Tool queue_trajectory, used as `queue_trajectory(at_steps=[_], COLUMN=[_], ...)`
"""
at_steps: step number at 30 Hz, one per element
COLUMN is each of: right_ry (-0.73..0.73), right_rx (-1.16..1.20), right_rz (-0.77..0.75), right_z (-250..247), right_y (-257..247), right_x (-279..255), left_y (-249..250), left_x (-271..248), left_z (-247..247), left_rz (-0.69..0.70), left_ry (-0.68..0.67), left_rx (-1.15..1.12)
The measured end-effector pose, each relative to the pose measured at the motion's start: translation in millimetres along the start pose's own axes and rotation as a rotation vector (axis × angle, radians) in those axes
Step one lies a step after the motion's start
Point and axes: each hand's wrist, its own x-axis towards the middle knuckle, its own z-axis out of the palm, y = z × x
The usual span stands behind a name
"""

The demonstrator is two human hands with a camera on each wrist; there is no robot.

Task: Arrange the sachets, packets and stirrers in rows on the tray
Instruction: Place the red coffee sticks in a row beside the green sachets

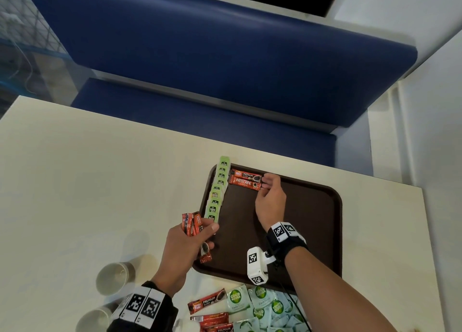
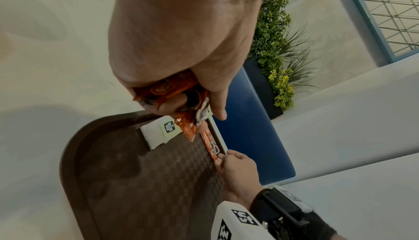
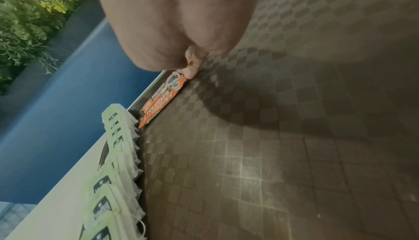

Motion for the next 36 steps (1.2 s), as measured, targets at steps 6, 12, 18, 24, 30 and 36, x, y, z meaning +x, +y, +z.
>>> queue_trajectory(at_steps=[6,12,18,24,30,36], right_ry=[-0.007,-0.018,-0.023,-0.017,0.043,-0.611], right_rx=[0.0,-0.003,-0.015,-0.013,0.087,0.395], right_rz=[0.007,0.008,0.008,0.004,-0.006,0.103], right_z=[1,0,0,0,-11,-39], right_y=[-1,-1,-3,-3,-13,-64], right_x=[0,0,0,0,-21,-99], left_y=[0,-1,-2,-2,3,12], left_x=[-1,-3,-3,-1,1,7], left_z=[0,-2,-1,-2,4,19], left_rz=[-0.002,-0.013,-0.008,-0.008,-0.004,0.022], left_ry=[-0.004,-0.003,0.002,-0.012,-0.007,0.004], left_rx=[-0.008,-0.012,-0.003,0.01,-0.003,-0.041])
